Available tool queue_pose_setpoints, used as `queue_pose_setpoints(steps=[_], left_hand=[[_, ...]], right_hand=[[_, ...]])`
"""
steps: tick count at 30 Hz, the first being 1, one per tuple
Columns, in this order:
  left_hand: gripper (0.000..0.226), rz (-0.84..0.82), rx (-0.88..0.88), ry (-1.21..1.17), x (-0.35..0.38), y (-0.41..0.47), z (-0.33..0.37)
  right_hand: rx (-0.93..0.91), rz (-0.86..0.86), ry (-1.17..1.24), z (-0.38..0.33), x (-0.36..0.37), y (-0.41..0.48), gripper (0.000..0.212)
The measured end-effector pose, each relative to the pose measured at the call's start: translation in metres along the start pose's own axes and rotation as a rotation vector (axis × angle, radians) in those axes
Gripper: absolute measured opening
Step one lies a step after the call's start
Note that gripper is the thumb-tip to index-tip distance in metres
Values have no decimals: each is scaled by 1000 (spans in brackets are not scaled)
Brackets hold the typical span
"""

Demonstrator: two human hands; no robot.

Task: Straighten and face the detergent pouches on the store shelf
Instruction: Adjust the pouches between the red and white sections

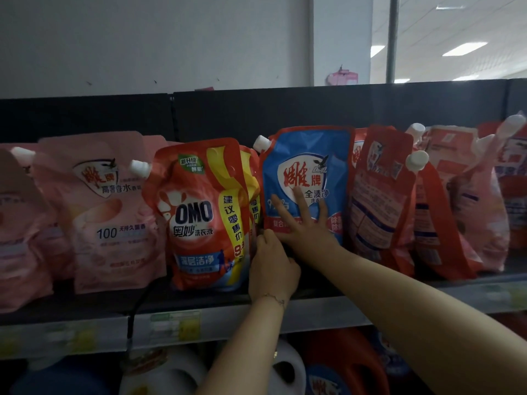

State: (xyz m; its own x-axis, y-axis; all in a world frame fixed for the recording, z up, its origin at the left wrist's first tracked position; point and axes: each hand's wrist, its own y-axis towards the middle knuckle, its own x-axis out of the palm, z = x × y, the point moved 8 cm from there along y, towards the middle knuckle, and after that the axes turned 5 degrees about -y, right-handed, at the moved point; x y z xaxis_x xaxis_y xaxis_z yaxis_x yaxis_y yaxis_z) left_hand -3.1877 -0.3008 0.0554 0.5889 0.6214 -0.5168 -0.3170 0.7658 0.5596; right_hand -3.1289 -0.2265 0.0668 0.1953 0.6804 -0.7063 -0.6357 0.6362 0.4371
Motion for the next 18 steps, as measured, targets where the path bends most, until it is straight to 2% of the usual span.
queue_pose_setpoints(steps=[4, 11, 15, 18], left_hand=[[25, -17, -4, 21, 0, -1, 0], [40, -61, -21, 28, 8, 3, -8], [49, -77, -9, 41, 10, 4, -9], [43, -80, 11, 52, 11, 5, -8]], right_hand=[[-10, -8, -2, 2, 3, 4, 75], [-67, -22, 30, 2, -11, -12, 79], [-124, -10, 123, 8, -24, -32, 77], [-134, -46, 235, 12, -32, -51, 72]])
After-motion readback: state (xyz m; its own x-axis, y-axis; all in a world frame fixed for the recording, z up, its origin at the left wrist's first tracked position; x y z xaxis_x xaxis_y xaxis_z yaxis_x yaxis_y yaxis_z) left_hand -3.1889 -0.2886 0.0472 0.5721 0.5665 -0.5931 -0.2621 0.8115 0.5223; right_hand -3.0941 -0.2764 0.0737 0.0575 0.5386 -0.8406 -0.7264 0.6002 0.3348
